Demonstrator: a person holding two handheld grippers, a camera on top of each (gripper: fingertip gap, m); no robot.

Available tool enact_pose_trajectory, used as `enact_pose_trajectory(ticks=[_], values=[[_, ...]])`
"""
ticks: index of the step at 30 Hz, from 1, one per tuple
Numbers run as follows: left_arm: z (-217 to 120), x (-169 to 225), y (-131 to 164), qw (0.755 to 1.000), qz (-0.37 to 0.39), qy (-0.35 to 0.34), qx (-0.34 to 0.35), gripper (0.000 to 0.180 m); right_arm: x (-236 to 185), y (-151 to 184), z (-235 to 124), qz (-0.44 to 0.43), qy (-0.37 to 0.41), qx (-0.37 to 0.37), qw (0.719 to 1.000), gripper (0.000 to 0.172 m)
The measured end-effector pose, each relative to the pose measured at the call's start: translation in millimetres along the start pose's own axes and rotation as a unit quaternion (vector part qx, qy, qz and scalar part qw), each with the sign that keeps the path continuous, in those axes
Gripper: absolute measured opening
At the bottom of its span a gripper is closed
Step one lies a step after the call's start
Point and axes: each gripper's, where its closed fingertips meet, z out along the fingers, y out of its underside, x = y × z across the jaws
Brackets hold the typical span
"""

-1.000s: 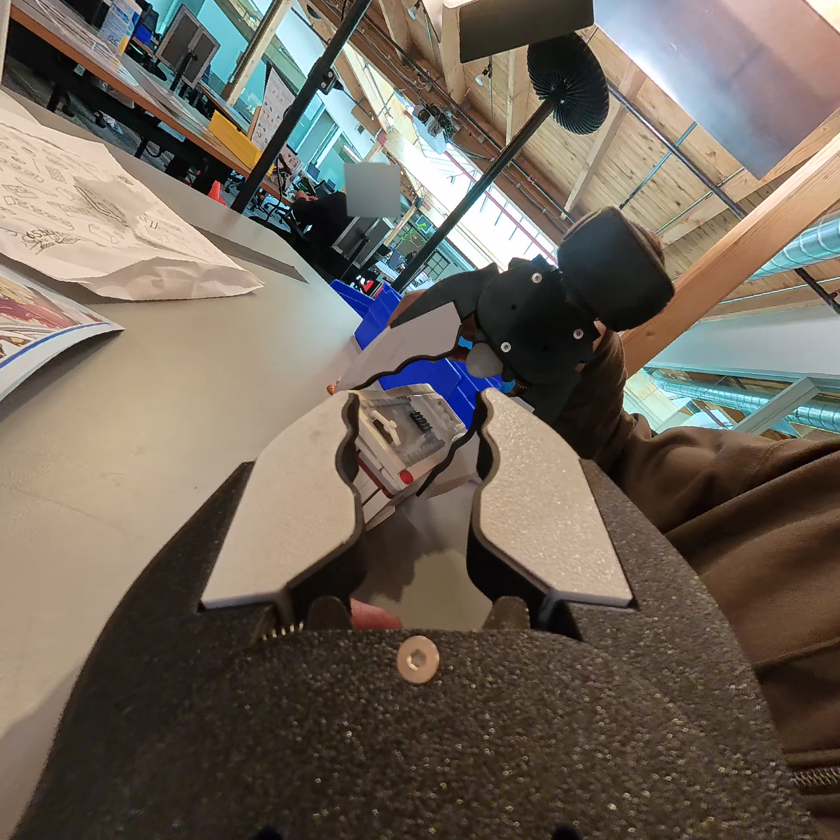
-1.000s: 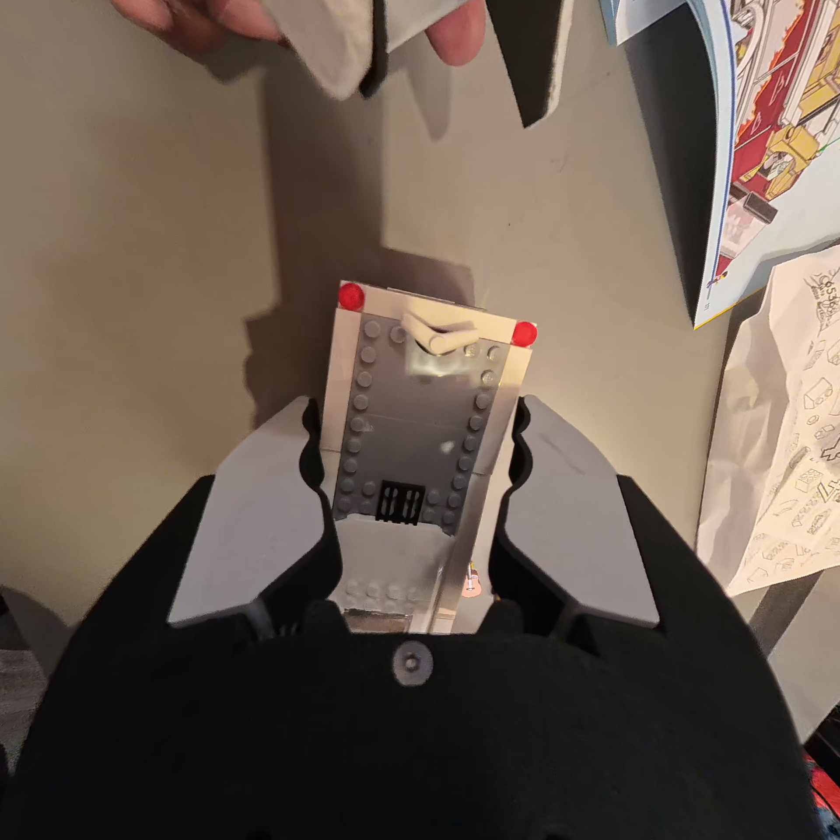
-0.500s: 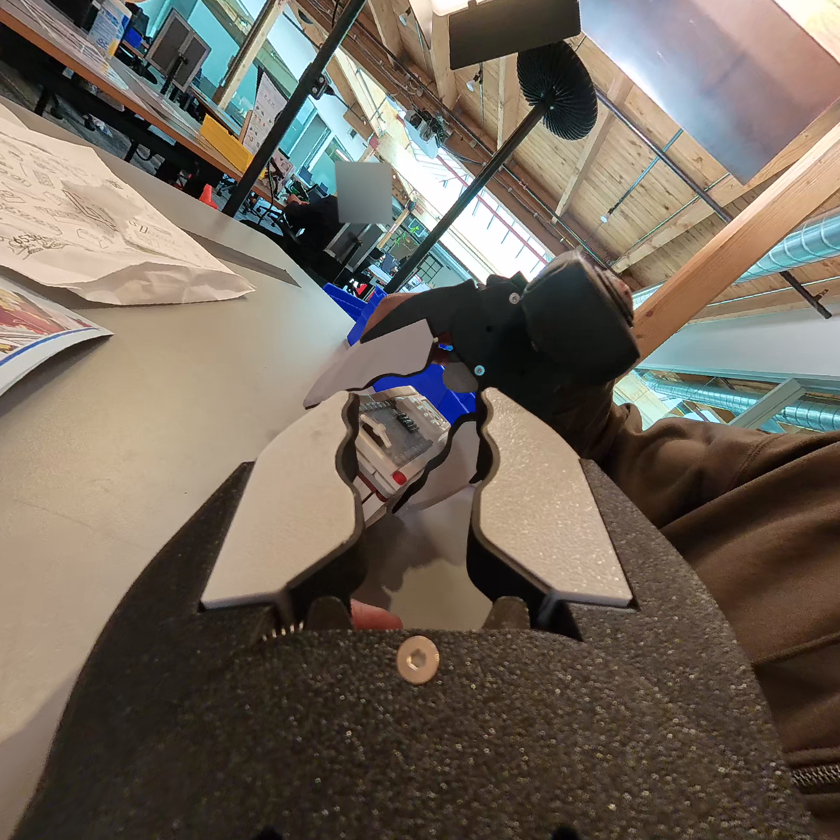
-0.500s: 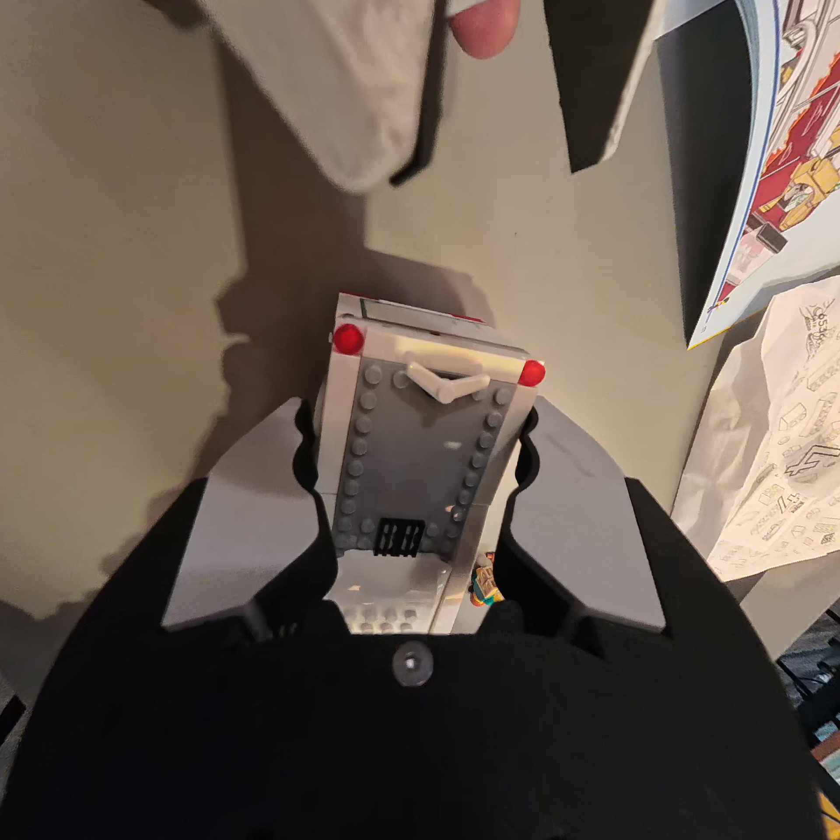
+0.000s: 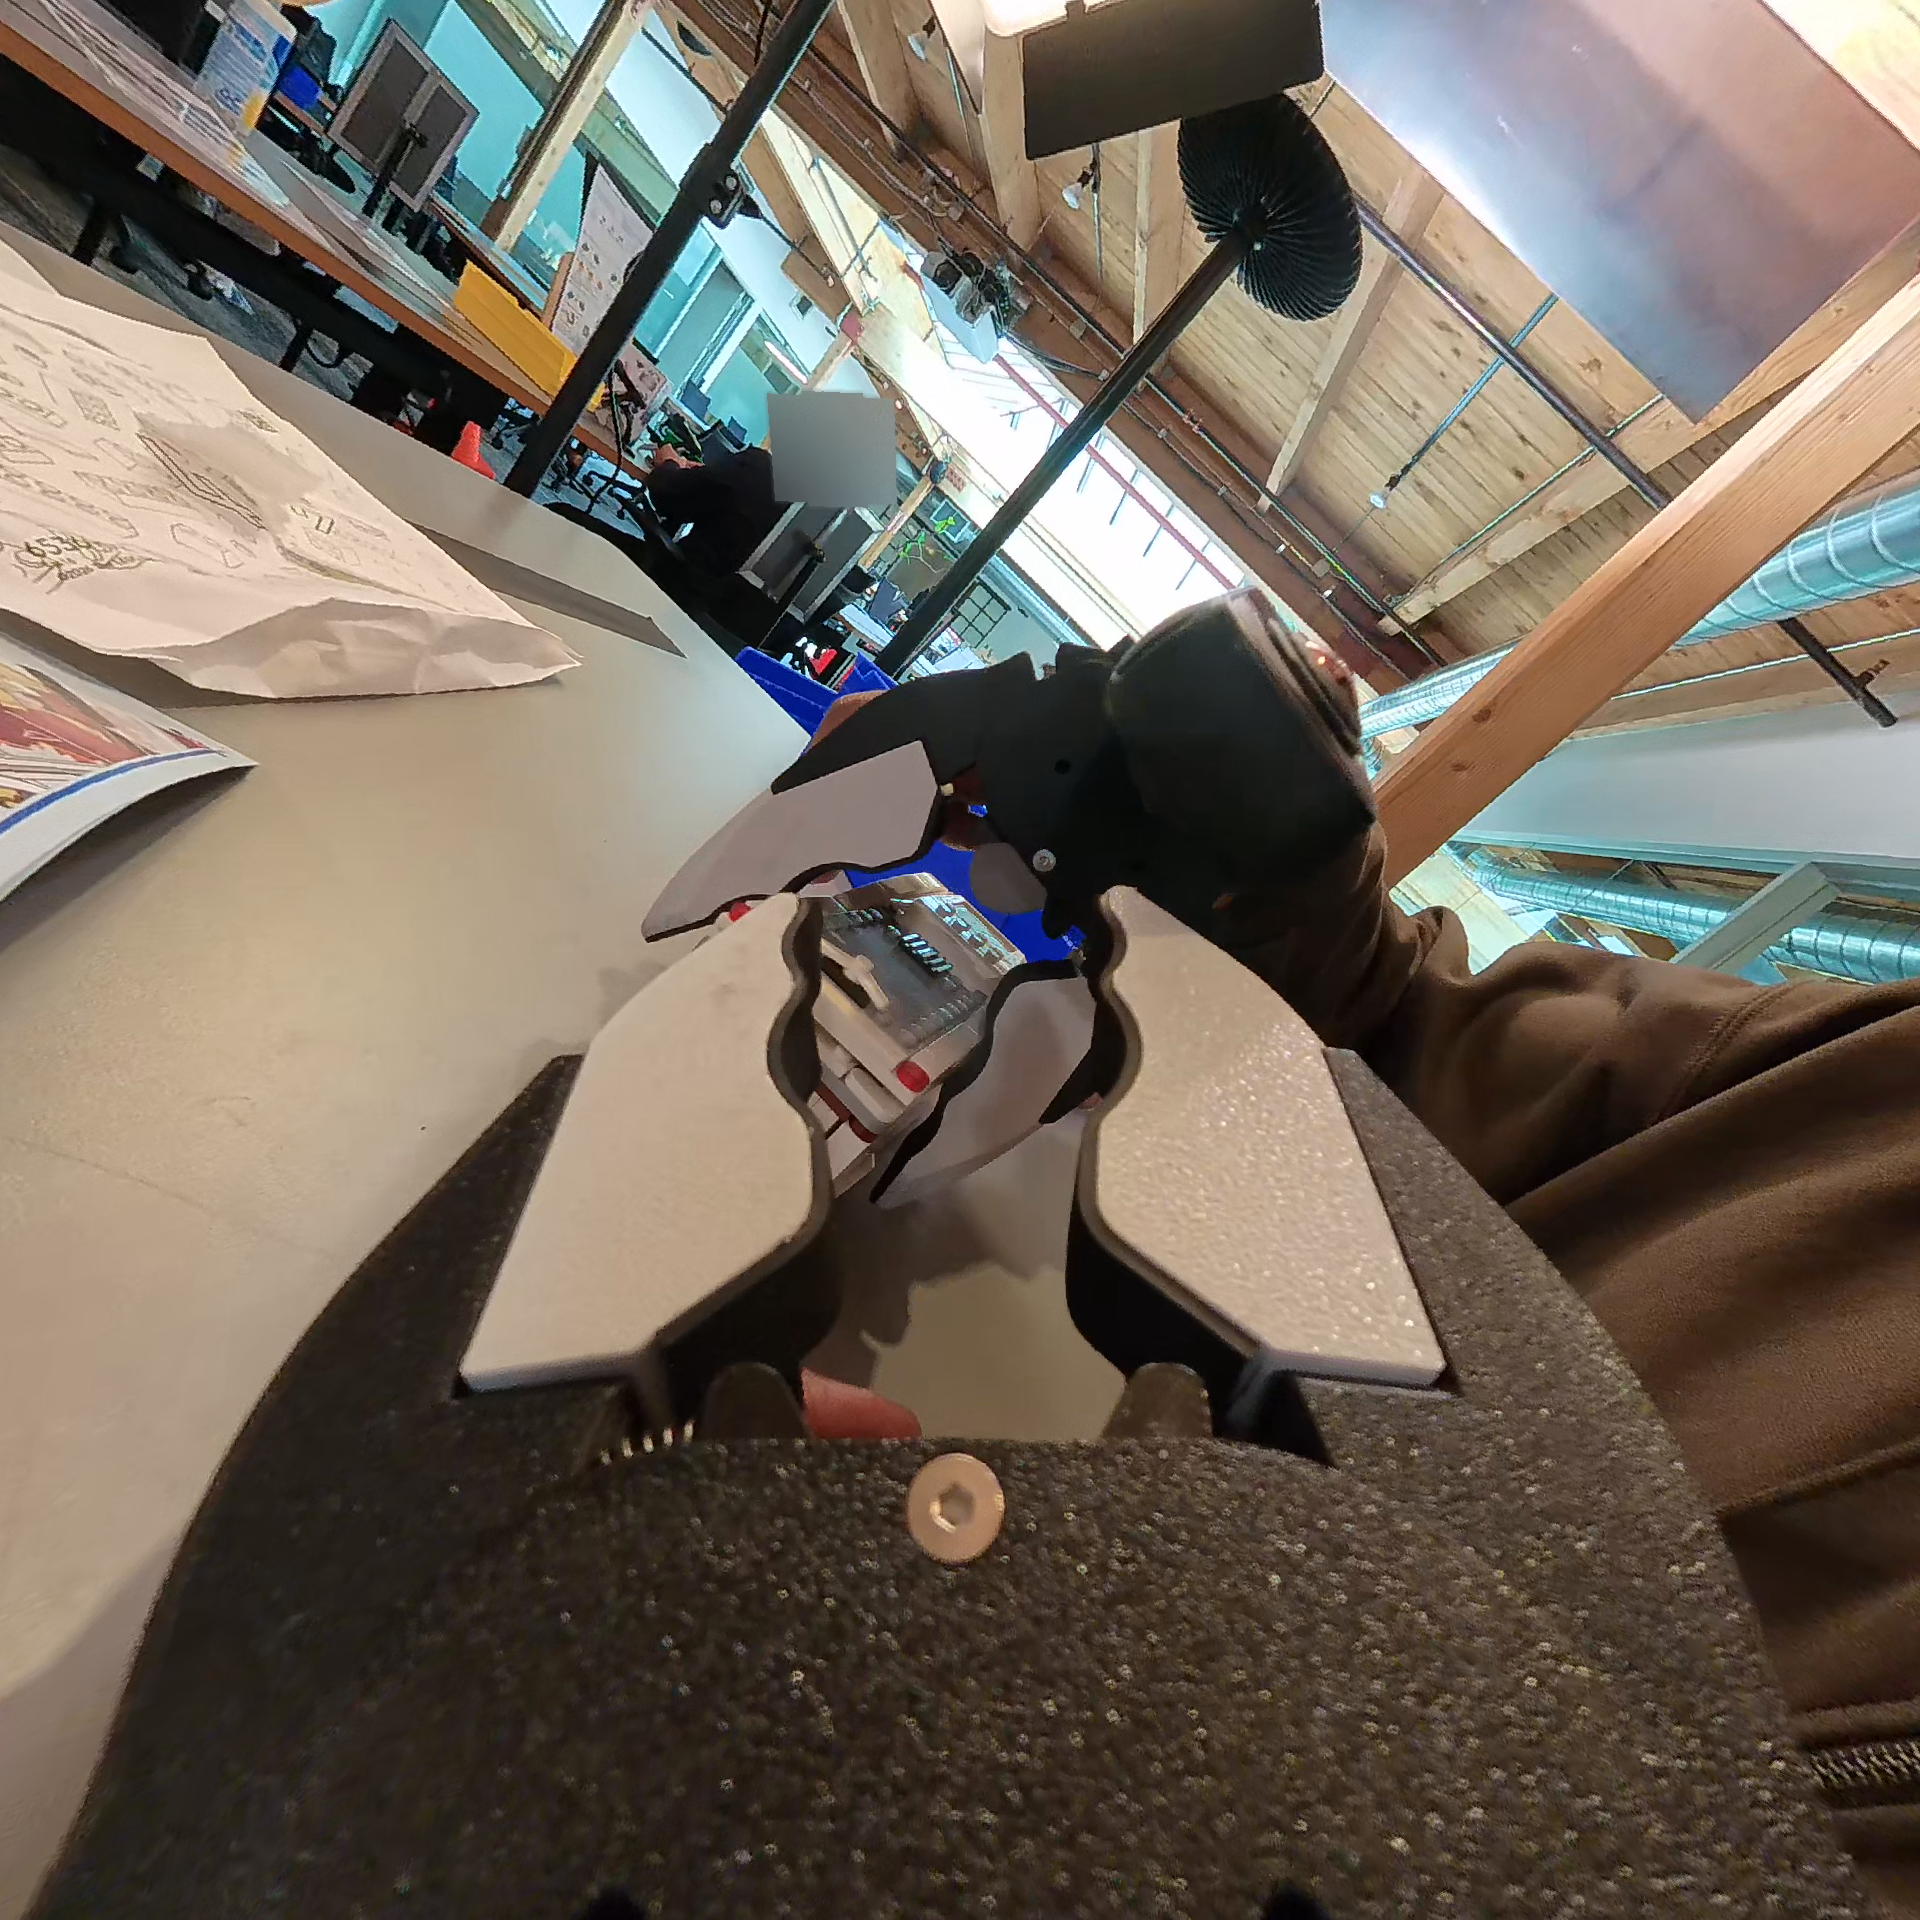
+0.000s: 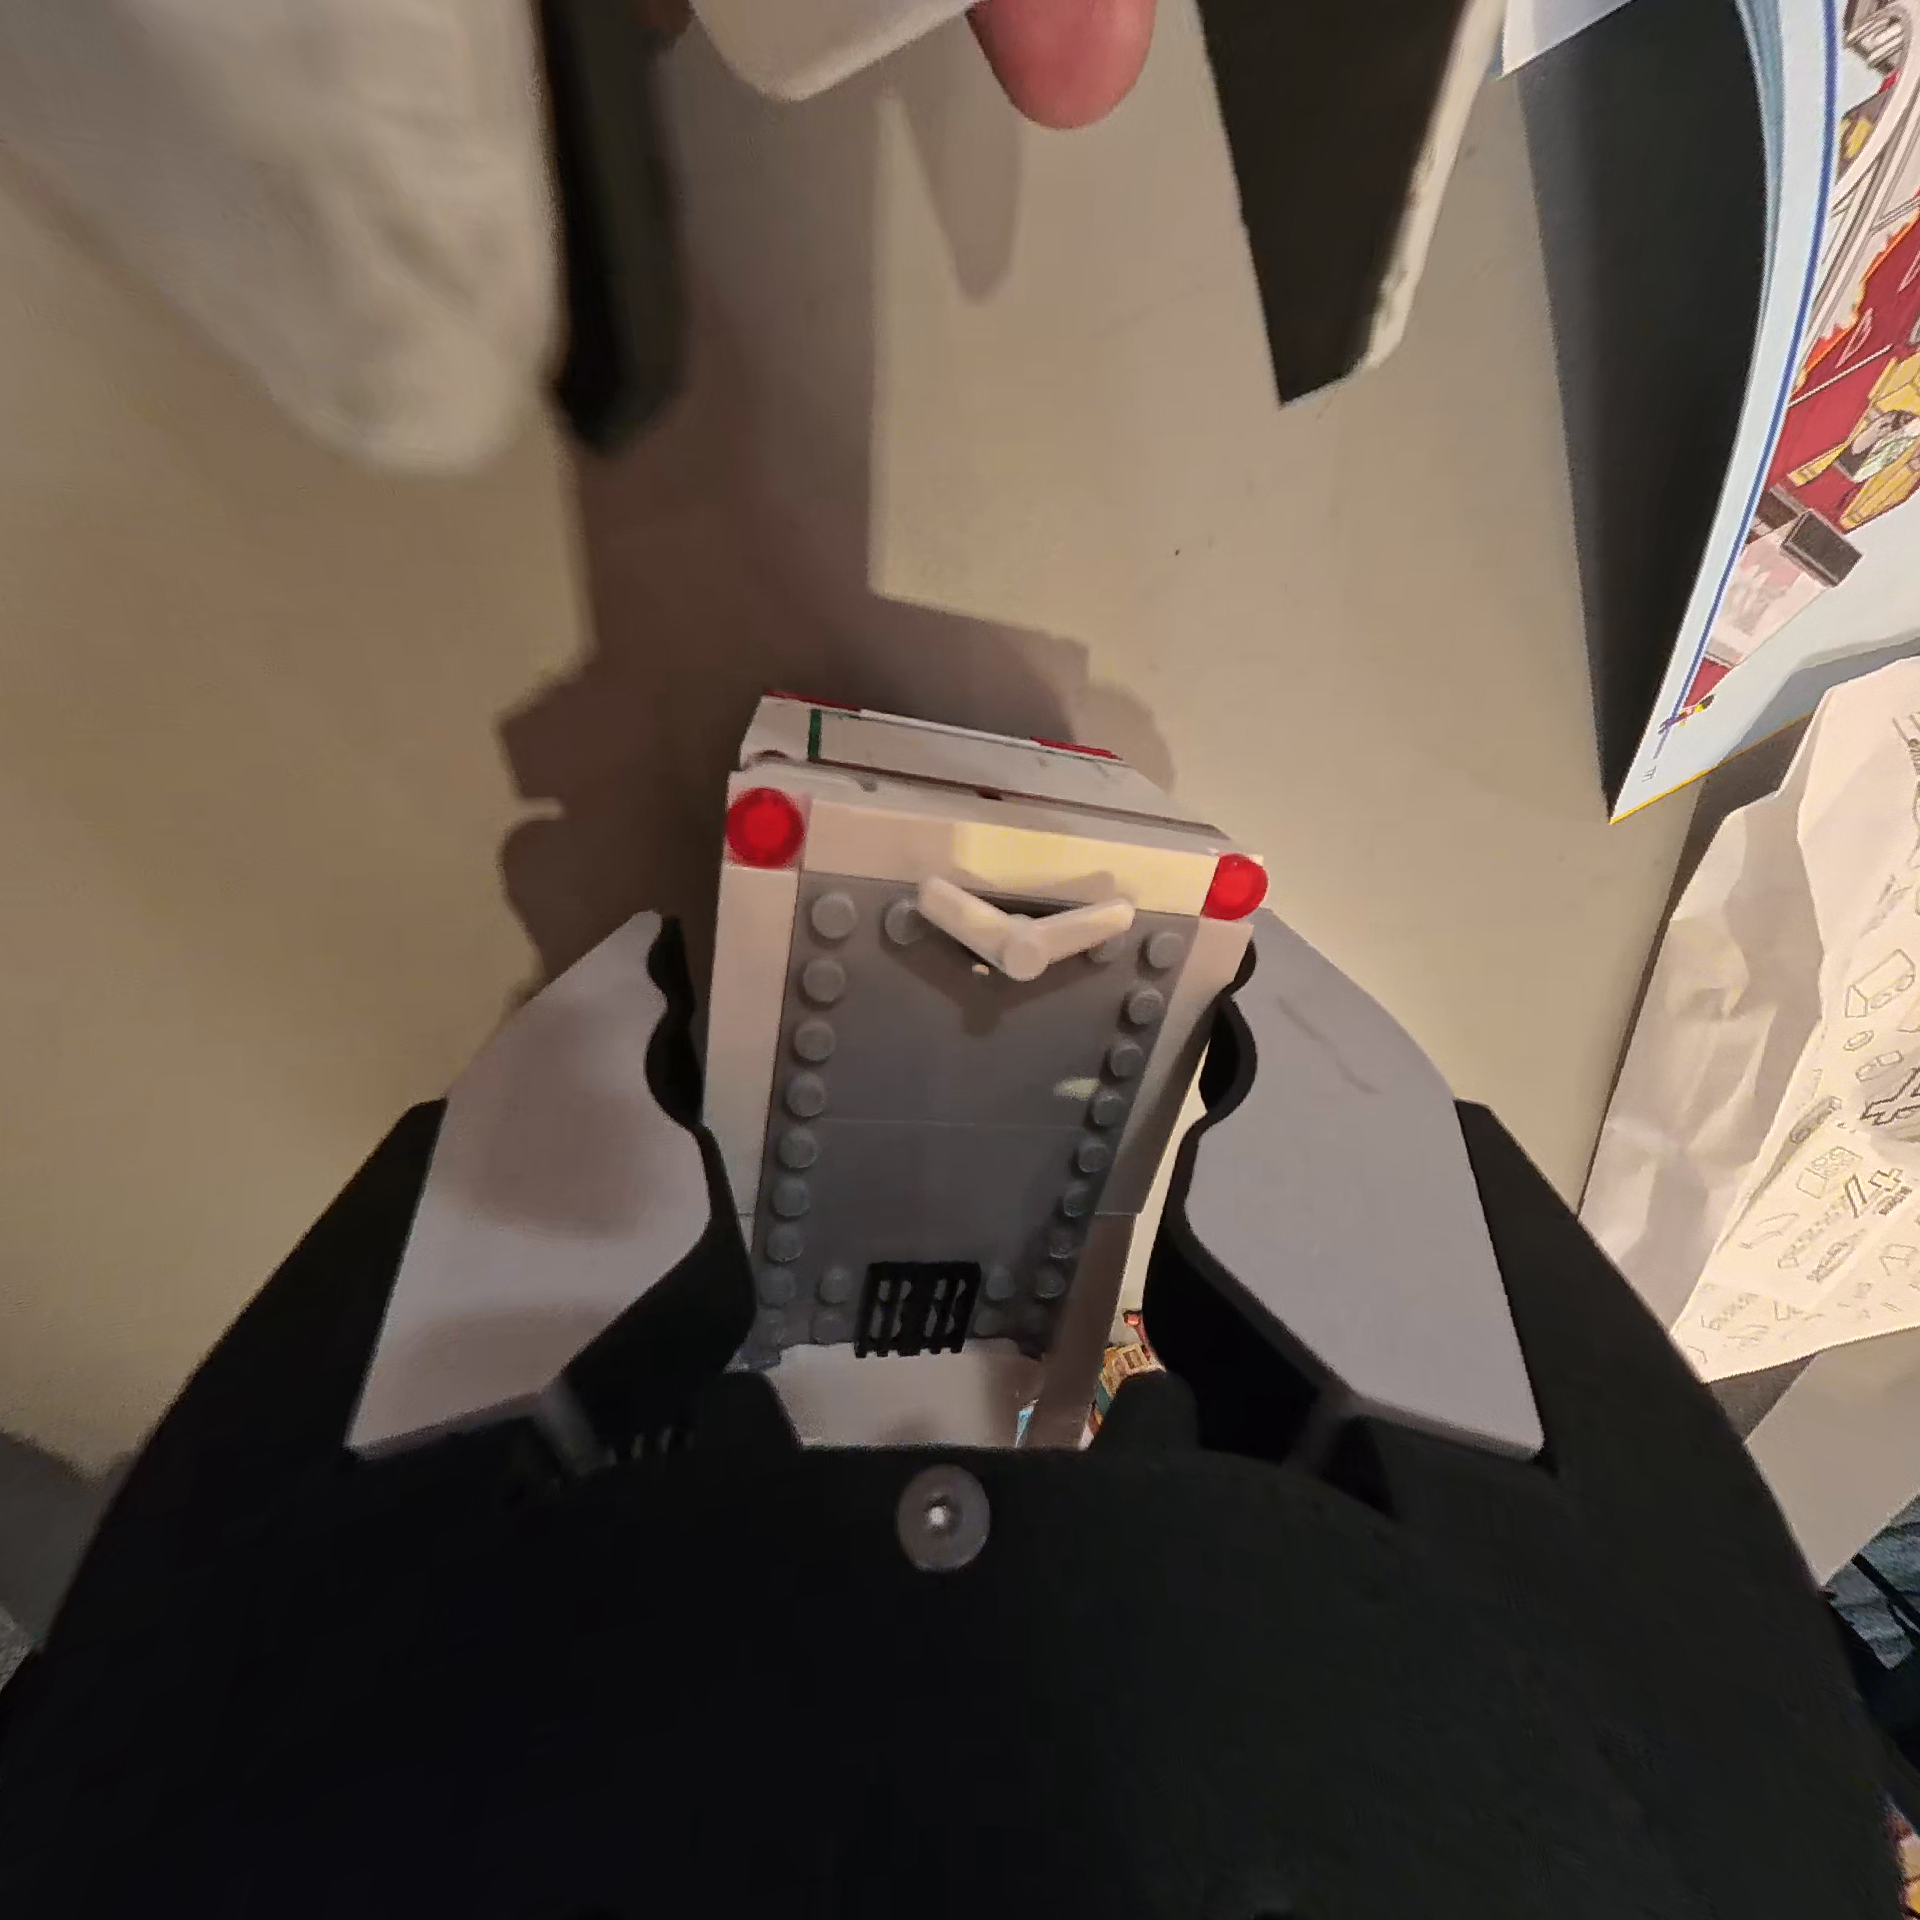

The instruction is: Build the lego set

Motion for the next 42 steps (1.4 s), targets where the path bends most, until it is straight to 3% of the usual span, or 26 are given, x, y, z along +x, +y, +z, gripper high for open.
enact_pose_trajectory(ticks=[11,18,27,42], values=[[-0.5,0.4,-0.1,1.0,0.0,0.001,0.0,0.049,3.4,-1.5,-11.1,-0.01,0.02,0.004,1.0,0.096],[-1.0,0.5,-0.6,1.0,0.003,0.001,0.001,0.049,-0.8,2.1,-3.9,-0.005,-0.017,0.003,1.0,0.099],[-0.7,1.2,0.2,1.0,0.002,0.003,0.0,0.048,-3.6,2.0,-13.3,-0.012,-0.034,0.012,0.999,0.086],[-1.8,0.7,-1.3,1.0,0.003,0.001,0.003,0.047,-7.5,-0.5,-10.0,-0.028,-0.041,0.012,0.999,0.086]])
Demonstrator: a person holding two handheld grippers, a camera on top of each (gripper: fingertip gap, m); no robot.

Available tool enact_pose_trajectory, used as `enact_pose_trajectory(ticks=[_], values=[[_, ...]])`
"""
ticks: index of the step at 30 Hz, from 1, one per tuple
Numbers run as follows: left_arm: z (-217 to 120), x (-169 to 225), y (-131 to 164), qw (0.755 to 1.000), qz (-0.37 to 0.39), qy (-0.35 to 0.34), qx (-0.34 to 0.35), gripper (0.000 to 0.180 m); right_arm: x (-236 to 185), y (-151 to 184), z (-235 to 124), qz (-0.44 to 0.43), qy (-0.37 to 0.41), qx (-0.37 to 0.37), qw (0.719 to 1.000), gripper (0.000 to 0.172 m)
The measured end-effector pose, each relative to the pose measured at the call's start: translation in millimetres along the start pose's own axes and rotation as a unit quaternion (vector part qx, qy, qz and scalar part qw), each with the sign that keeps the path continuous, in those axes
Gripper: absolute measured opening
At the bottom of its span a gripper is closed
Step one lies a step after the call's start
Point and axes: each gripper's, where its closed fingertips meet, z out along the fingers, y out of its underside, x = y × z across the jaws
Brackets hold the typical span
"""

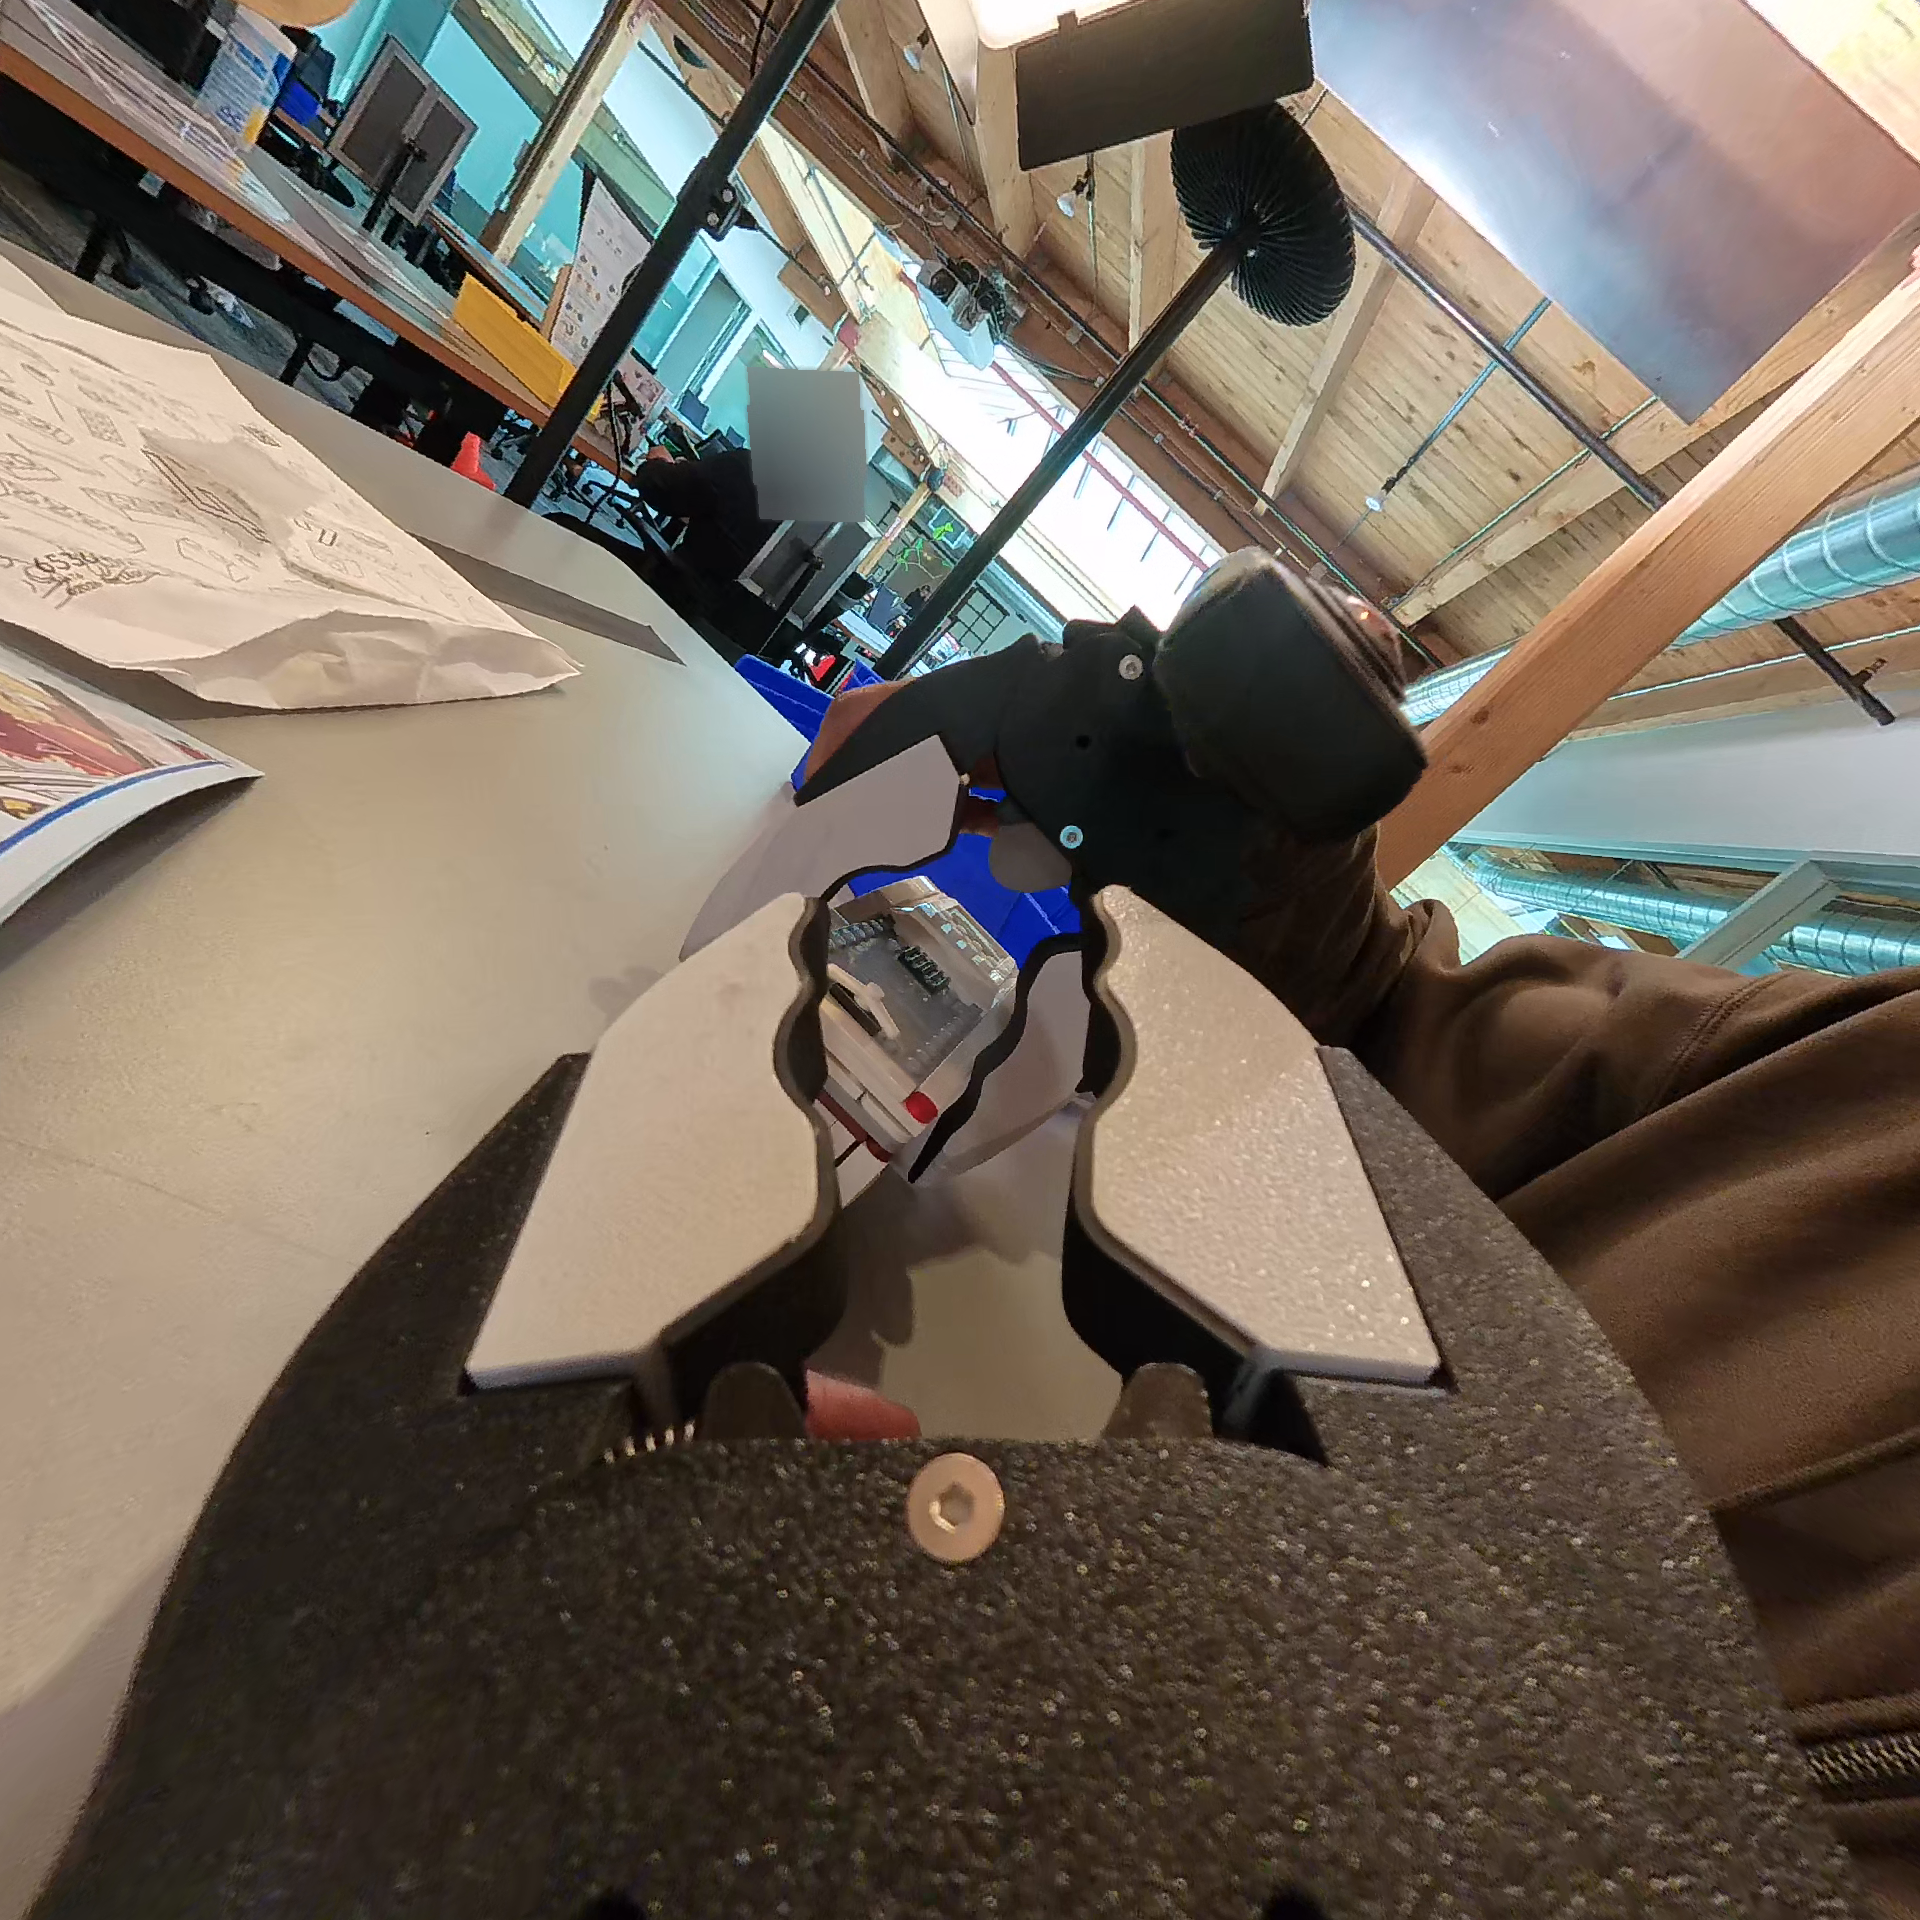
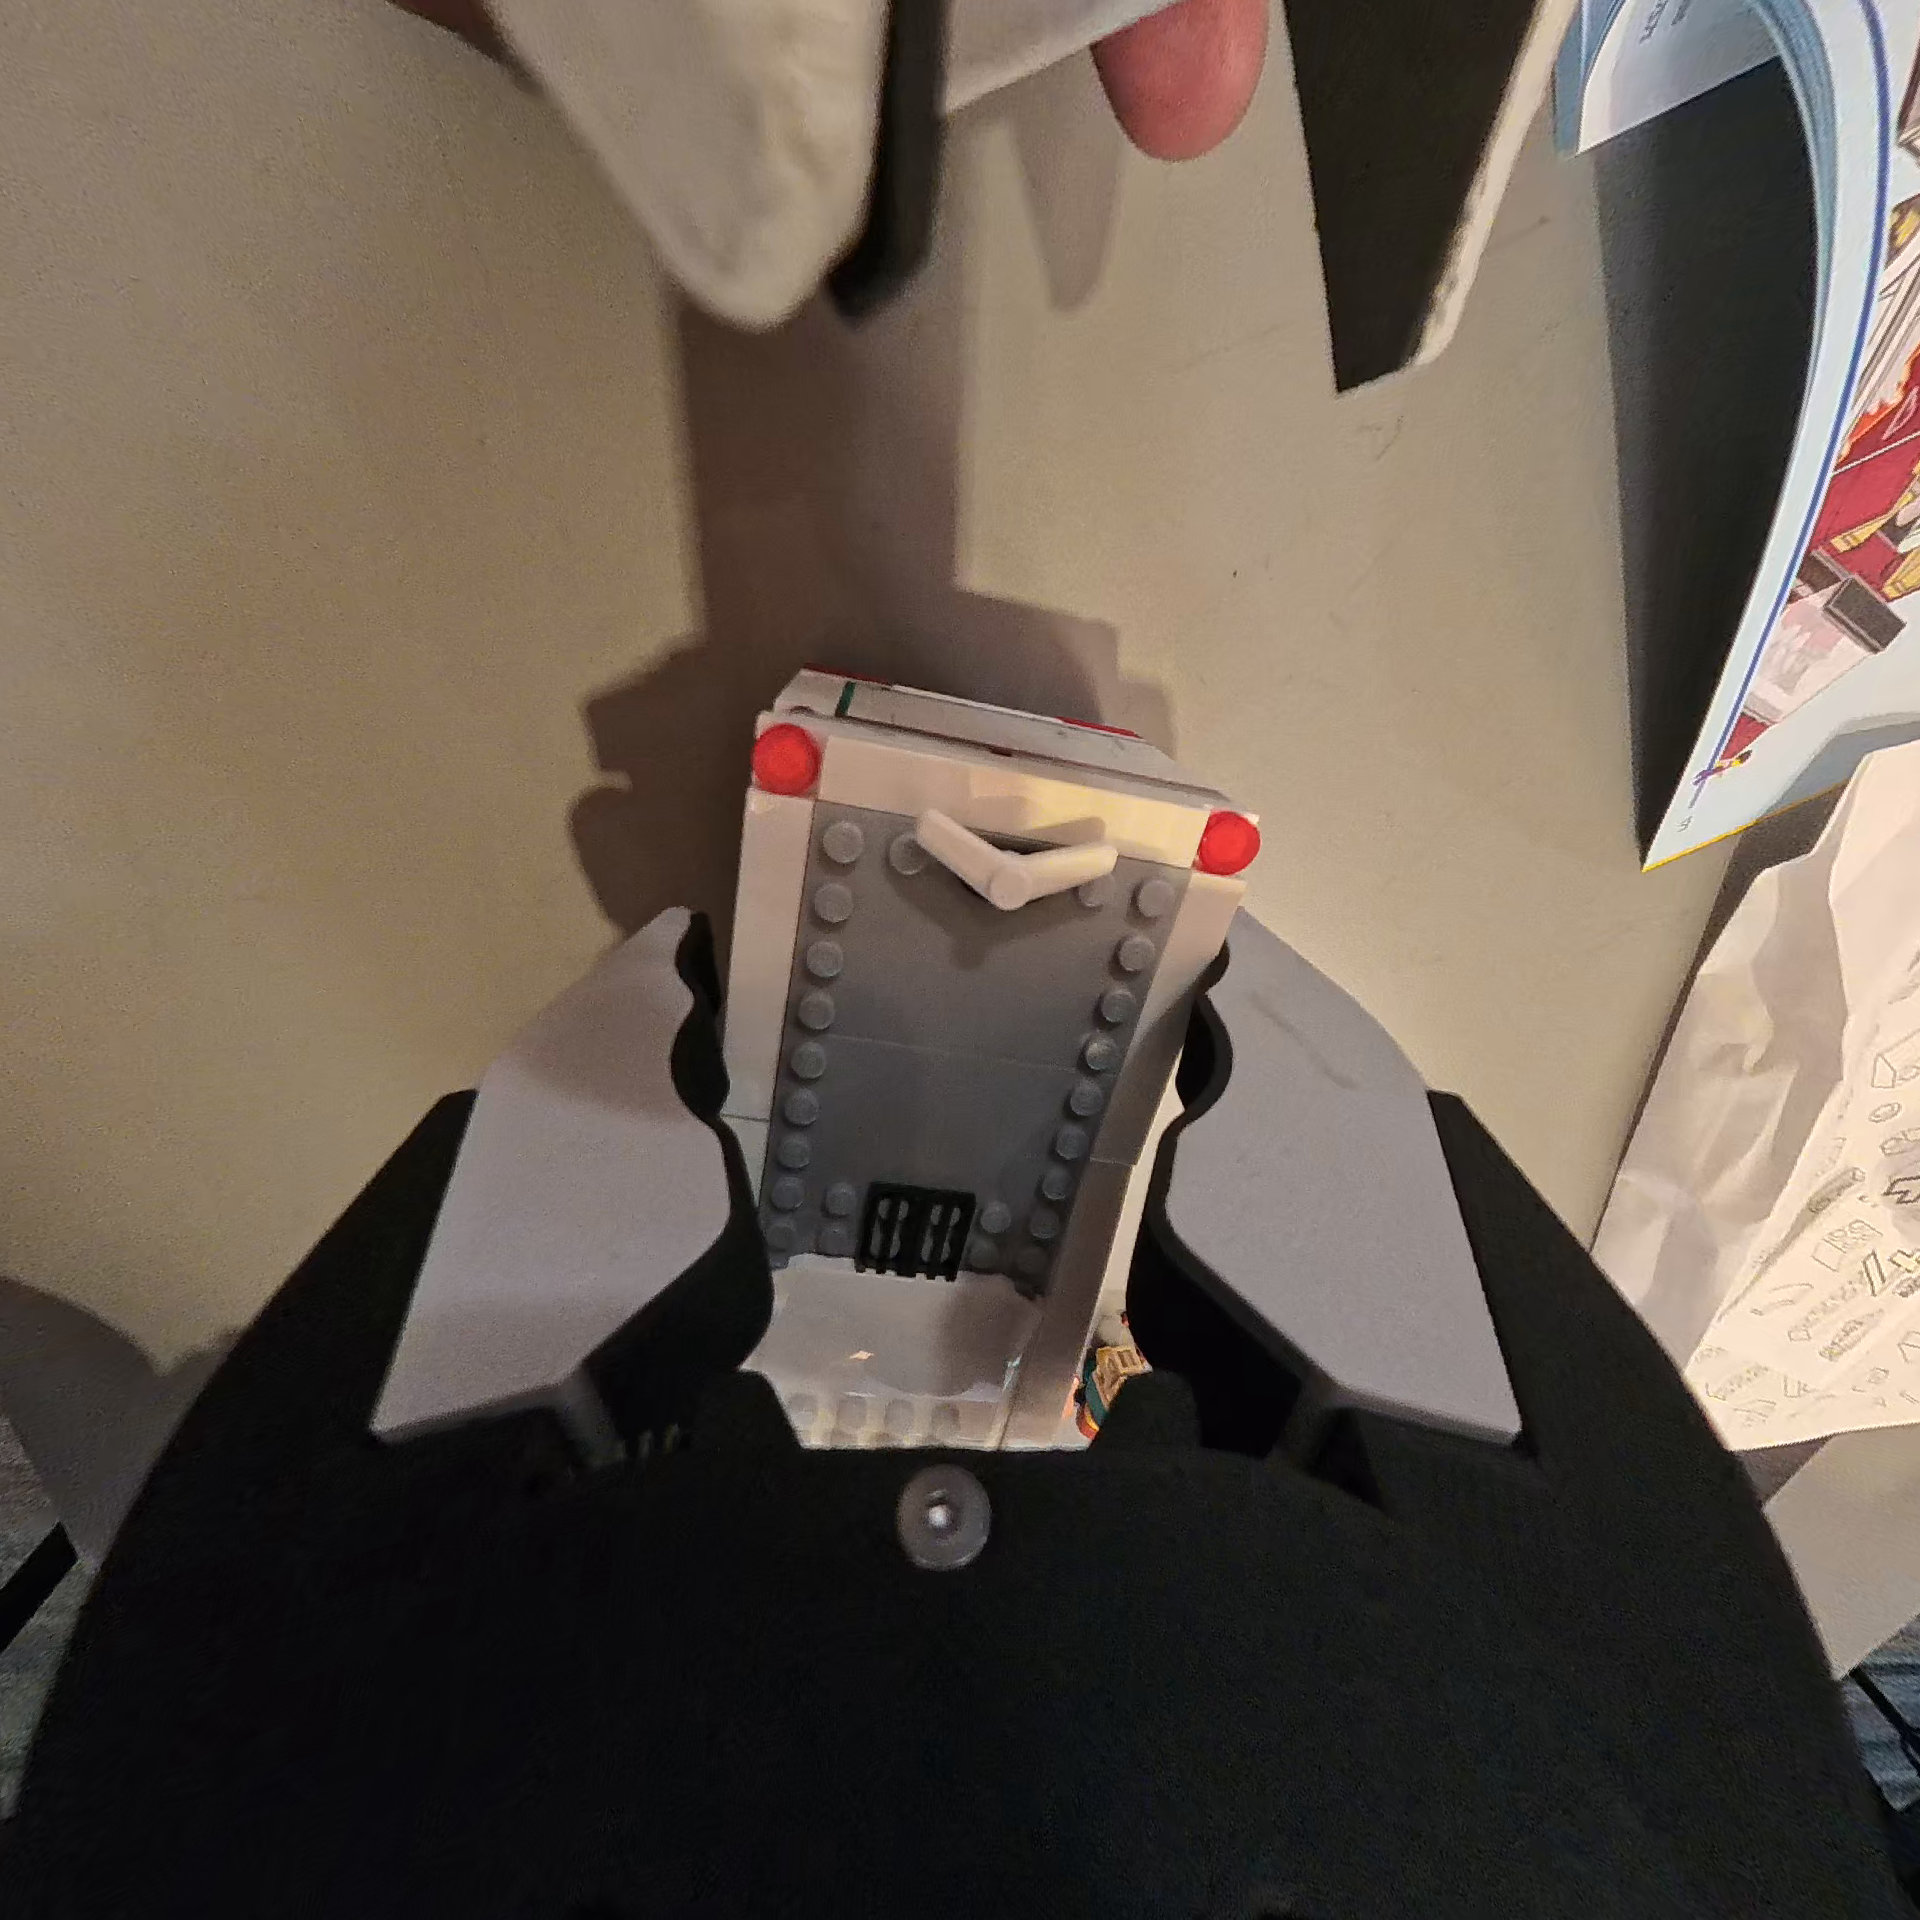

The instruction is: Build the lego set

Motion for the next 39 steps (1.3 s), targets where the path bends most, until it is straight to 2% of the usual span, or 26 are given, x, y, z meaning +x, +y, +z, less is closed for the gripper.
enact_pose_trajectory(ticks=[5,11,20,39], values=[[-0.4,0.0,-0.7,1.0,0.0,-0.001,0.001,0.047,-0.2,0.7,2.9,0.005,-0.002,-0.007,1.0,0.089],[-0.6,0.7,-1.2,1.0,0.001,0.0,0.002,0.047,5.5,2.5,9.8,-0.005,0.034,-0.027,0.999,0.096],[-1.0,0.3,-1.3,1.0,0.003,-0.001,0.001,0.044,-2.4,2.9,17.3,-0.009,0.018,-0.026,0.999,0.098],[-3.2,-5.0,-2.7,1.0,0.003,-0.016,0.002,0.045,-5.4,-3.5,18.8,-0.018,0.011,0.014,1.0,0.097]])
